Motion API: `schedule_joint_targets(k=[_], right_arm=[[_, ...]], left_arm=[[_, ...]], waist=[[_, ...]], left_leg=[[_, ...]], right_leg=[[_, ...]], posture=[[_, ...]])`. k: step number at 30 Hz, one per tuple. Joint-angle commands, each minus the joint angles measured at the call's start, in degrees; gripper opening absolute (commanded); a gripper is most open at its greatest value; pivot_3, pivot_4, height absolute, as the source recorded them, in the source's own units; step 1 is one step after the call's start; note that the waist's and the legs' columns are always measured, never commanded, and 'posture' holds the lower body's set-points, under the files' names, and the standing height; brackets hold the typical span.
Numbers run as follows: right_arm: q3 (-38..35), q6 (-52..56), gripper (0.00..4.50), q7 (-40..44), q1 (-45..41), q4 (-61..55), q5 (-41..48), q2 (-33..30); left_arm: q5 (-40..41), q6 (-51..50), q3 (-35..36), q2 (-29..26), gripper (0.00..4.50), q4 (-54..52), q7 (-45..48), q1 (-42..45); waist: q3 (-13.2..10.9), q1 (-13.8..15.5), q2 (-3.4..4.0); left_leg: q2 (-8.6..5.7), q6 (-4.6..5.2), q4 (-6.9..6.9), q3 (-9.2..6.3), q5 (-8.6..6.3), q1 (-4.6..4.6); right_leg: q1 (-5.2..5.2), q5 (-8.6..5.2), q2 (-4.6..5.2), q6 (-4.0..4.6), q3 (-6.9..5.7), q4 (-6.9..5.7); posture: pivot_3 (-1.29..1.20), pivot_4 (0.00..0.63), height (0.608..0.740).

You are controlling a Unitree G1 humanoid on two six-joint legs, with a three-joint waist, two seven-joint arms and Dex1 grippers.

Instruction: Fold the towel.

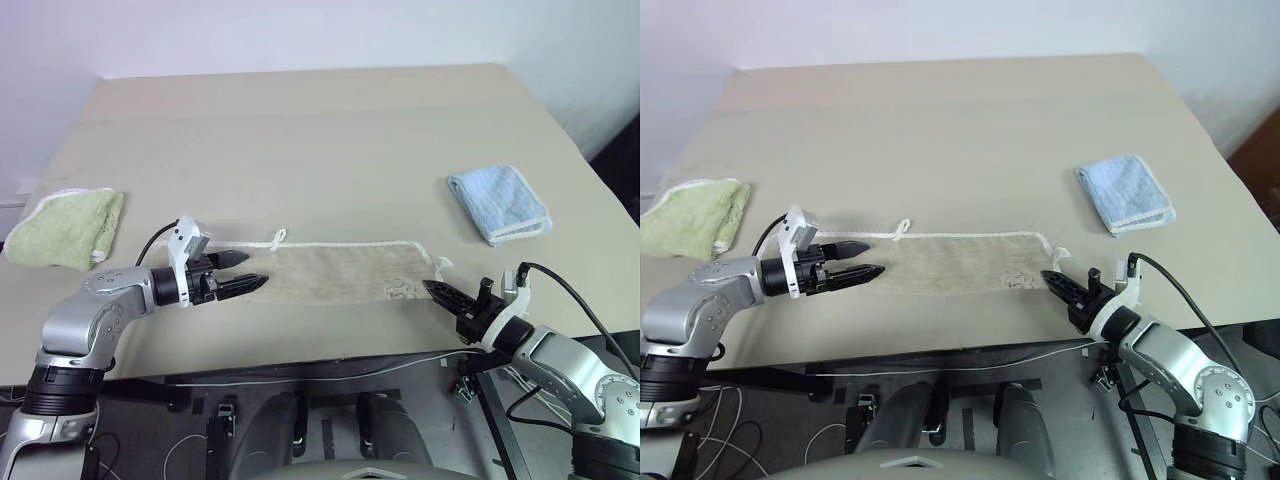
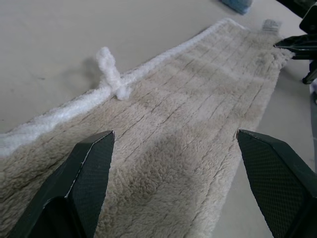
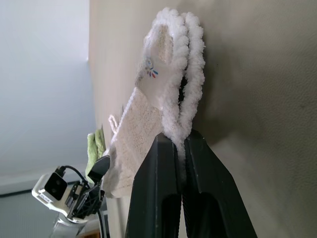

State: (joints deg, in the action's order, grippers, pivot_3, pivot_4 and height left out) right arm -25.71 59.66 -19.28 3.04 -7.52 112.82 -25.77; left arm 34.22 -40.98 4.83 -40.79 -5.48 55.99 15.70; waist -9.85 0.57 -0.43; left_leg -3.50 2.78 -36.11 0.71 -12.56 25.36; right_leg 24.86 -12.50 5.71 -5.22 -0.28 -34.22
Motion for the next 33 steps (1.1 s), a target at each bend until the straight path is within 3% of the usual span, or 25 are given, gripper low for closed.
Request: schedule_joint_targets(k=[1,11,24,33], right_arm=[[-4.4,0.4,0.05,2.4,1.6,2.3,0.2,-4.8],[-6.4,4.7,0.05,13.6,1.1,11.5,-0.8,-21.2],[-0.2,6.9,0.05,27.3,-7.1,-3.1,-12.3,-28.2],[13.9,8.3,0.05,30.8,-20.3,-8.0,-18.9,-25.6]], left_arm=[[-0.4,1.2,0.0,-0.4,4.13,0.3,1.1,1.3],[-0.7,1.3,-0.5,-0.3,4.13,1.5,2.1,2.7],[-1.0,1.6,-0.2,-0.2,4.13,0.7,1.7,2.0],[-1.2,1.8,-0.2,0.1,4.13,-0.5,0.7,1.0]], waist=[[0.0,0.2,0.00],[0.0,0.0,0.00],[0.0,0.1,-0.01],[0.0,-0.1,-0.01]], left_leg=[[0.00,0.00,-0.01,0.01,0.00,0.01],[0.05,0.16,-0.05,0.10,0.06,-0.02],[0.07,0.18,-0.14,0.14,0.07,0.00],[0.09,0.17,-0.14,0.15,0.06,0.01]], right_leg=[[-0.01,0.00,0.01,0.00,0.00,0.02],[-0.03,0.00,0.02,0.00,0.00,-0.02],[-0.05,0.01,0.01,-0.02,0.00,-0.02],[0.00,0.02,0.02,-0.02,0.00,-0.04]], posture=[[0.00,0.150,0.740],[0.00,0.150,0.740],[0.00,0.150,0.740],[0.00,0.150,0.740]])
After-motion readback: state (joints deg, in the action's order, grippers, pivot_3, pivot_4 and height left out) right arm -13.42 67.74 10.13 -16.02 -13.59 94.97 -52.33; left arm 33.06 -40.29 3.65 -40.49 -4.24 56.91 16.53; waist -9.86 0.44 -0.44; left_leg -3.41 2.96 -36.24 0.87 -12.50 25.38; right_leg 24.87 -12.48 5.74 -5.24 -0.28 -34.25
